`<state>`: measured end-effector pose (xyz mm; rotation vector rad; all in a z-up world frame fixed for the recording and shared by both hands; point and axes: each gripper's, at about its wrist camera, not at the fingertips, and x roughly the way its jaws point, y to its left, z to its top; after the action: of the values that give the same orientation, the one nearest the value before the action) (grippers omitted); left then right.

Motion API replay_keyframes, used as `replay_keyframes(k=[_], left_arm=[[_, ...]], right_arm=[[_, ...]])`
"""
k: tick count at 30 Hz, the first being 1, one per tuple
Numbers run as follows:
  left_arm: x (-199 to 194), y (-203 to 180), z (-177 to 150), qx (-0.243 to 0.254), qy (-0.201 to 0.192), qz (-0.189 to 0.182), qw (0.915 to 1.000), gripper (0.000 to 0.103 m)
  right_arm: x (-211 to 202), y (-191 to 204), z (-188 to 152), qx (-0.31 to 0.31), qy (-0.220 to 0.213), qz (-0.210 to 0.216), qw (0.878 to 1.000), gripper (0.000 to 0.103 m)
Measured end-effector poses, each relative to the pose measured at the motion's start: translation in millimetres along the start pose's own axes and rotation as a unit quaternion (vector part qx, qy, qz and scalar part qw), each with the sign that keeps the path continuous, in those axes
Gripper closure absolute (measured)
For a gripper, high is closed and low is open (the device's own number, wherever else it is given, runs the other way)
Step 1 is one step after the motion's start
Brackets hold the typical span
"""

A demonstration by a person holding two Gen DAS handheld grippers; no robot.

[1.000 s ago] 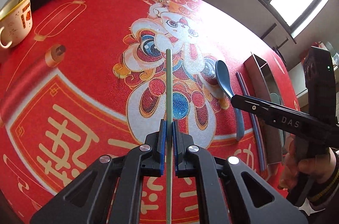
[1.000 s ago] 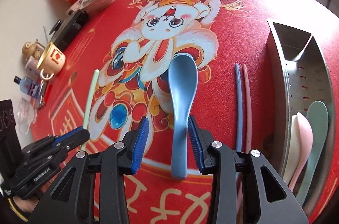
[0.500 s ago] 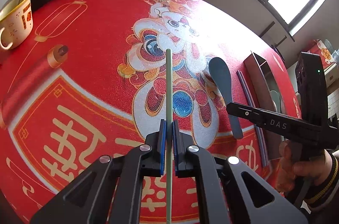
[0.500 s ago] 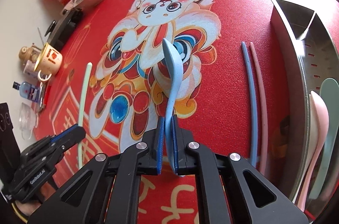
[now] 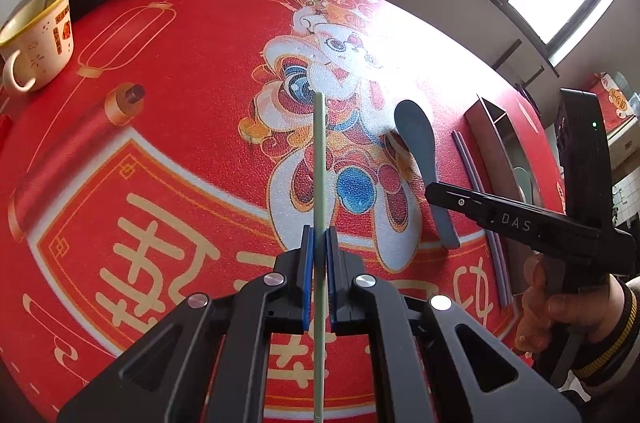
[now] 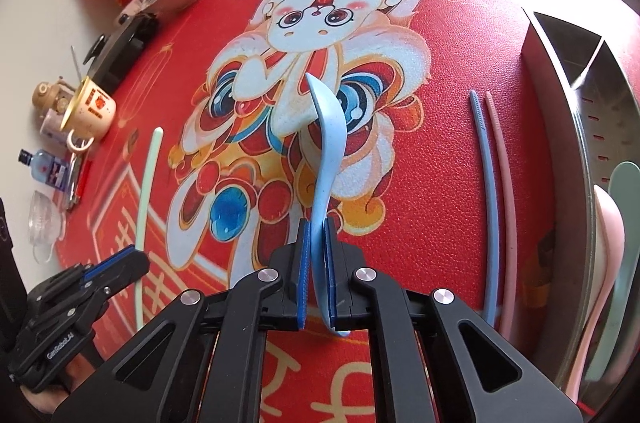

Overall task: Organize utensils
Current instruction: 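Lift the blue spoon with the right tool while the left tool carries the green chopstick toward the tray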

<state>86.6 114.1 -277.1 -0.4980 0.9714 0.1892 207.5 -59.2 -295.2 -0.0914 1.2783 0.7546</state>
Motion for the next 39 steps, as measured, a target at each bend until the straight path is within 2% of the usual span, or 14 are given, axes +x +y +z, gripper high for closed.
replay_keyframes(k=[3,10,15,22,30,34,39], left_arm=[[-1.2,0.5,-0.1,0.003,0.0,0.004,1.0,0.097],[-3.7,5.7,-1.7,-0.003,0.0,0.006,1.0,0.097],[-4.0,2.7,-0.3,0.003,-0.001,0.004,1.0,0.097],[-3.2,-5.2,0.6,0.009,-0.001,0.0,1.0,0.097],[1.7,-25.6,8.0,0.033,-0.001,-0.011,0.9994,0.097],[4.8,-39.5,12.3,0.047,-0.003,-0.02,0.9987,0.097],[13.7,-63.8,16.0,0.07,0.002,-0.036,0.9969,0.097]], right_arm=[[6.4,0.8,-0.7,-0.002,0.012,-0.012,1.0,0.095],[6.4,-0.9,-4.5,-0.004,-0.005,-0.007,1.0,0.096],[4.5,3.4,-7.6,-0.04,-0.007,-0.015,0.999,0.096],[-5.6,-12.6,-17.9,0.012,-0.004,0.023,1.0,0.096],[-52.3,-30.4,-23.2,0.049,-0.069,0.068,0.994,0.096],[-81.5,-48.6,-27.6,0.067,-0.108,0.064,0.99,0.096],[-112.6,-83.8,-42.0,0.096,-0.141,0.036,0.985,0.096]])
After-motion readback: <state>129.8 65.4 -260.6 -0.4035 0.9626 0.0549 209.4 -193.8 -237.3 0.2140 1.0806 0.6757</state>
